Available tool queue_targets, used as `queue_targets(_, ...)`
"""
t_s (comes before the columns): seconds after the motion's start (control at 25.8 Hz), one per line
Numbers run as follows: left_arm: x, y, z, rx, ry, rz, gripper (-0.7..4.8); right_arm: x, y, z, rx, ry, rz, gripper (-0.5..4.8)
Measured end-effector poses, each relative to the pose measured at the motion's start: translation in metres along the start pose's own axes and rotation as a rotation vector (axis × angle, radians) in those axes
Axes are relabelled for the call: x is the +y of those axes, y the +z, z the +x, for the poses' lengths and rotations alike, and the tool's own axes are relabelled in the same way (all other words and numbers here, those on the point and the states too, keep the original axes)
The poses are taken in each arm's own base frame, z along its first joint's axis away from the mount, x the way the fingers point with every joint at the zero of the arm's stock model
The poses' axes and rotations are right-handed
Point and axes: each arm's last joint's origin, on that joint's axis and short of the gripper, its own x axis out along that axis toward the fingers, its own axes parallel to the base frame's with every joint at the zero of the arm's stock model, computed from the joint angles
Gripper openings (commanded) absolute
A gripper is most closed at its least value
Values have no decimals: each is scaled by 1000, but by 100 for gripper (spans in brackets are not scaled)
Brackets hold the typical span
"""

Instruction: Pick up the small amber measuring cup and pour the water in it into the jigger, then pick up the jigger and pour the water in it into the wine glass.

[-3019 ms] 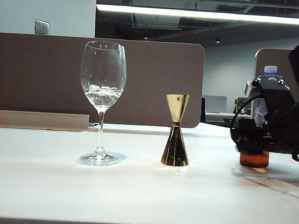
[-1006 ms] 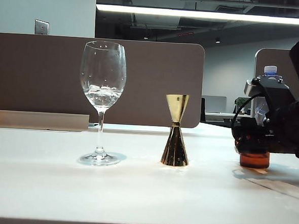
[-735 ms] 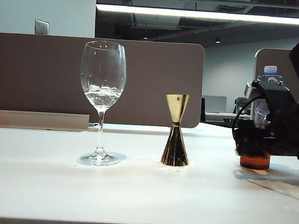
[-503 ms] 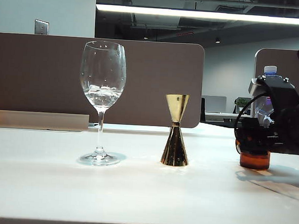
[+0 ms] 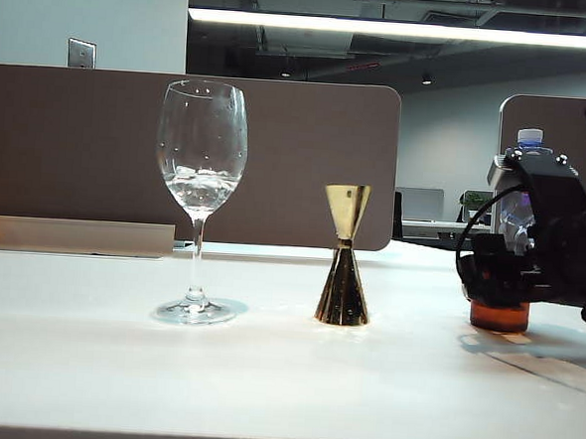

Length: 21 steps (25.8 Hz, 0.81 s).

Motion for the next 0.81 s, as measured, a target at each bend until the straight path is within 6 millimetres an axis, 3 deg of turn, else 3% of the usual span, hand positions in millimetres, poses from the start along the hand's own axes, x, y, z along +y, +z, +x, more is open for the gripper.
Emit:
queue_targets(0.46, 0, 0, 0, 0, 0, 0, -2, 0, -10, 0, -31, 3, 29, 304)
queue_targets(0.81, 0, 0, 0, 0, 0, 0, -2, 0, -8, 0, -65, 3, 35, 291)
